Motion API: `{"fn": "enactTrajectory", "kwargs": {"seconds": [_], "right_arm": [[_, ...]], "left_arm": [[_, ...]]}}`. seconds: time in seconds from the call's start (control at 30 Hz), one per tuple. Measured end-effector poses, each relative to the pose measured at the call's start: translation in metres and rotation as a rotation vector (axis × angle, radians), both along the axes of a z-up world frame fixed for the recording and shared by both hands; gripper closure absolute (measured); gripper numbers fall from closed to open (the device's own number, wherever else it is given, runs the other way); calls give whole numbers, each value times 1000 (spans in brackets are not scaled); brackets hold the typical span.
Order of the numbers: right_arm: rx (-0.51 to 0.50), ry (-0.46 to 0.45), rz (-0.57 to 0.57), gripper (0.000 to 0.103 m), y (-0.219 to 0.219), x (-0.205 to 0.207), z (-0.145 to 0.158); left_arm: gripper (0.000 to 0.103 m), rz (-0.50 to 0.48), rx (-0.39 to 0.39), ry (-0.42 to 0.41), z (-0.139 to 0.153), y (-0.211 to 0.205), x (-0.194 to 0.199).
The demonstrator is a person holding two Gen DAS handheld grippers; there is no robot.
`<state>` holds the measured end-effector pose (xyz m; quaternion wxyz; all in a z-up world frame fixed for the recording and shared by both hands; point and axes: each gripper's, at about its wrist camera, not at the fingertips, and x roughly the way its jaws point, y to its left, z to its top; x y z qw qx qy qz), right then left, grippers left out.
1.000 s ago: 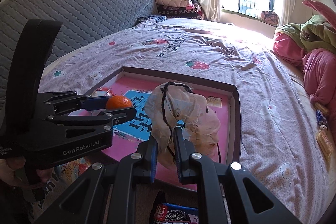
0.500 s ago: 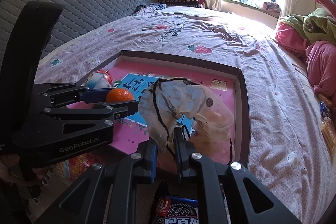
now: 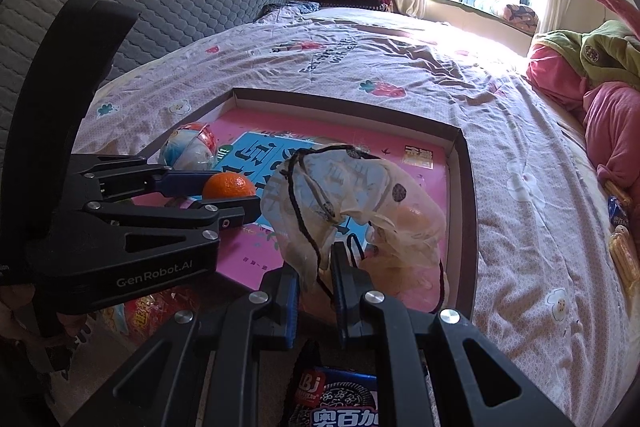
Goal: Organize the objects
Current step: 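Lower the mandarin into the pink tray and open the left tool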
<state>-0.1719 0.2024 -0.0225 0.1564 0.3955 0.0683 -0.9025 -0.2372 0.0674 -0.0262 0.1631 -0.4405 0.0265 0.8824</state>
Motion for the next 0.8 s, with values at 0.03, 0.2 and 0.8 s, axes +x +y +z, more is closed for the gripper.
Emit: {"fn": "enactTrajectory", "kwargs": {"seconds": [0.03,0.2,0.8], "right_arm": [[0,-3,0,88,0,0,0],[0,-11,-3,87,1,0,0],[-21,-48,-27,71,8,-1,0]], "left_arm": [[63,-1,0,-3,0,0,0],[63,-2,-6,-9,1,0,1],[63,-5,-4,-25,8,-2,6]]}}
